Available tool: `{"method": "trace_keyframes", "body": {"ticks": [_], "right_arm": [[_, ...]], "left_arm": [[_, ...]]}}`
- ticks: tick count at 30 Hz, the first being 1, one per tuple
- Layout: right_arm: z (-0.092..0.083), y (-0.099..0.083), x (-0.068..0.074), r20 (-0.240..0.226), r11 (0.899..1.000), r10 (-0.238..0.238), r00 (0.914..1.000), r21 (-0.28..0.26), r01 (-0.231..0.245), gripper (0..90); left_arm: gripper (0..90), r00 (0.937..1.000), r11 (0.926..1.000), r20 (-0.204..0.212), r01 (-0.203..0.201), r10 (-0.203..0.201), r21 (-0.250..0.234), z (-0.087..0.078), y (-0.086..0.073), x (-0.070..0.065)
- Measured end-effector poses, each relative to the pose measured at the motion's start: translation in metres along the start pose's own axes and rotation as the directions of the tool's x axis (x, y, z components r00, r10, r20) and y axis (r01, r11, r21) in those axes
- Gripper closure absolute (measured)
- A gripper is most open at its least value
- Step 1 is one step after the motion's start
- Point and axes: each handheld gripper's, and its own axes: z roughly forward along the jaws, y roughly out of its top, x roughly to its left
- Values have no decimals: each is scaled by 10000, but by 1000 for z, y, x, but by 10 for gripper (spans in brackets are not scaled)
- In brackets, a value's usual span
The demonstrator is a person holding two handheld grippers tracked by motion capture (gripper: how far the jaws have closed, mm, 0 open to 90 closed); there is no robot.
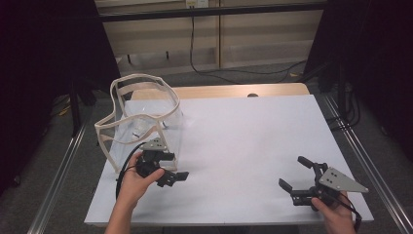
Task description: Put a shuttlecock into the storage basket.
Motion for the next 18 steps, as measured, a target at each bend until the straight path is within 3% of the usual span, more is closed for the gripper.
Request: {"method": "trace_keyframes", "body": {"ticks": [18], "right_arm": [[0, 0, 0, -9, 10000, 26, 10000, -10, -26, 10]], "left_arm": [[49, 10000, 10000, 10, -38, 38, -75, -5, -7, -1]]}}
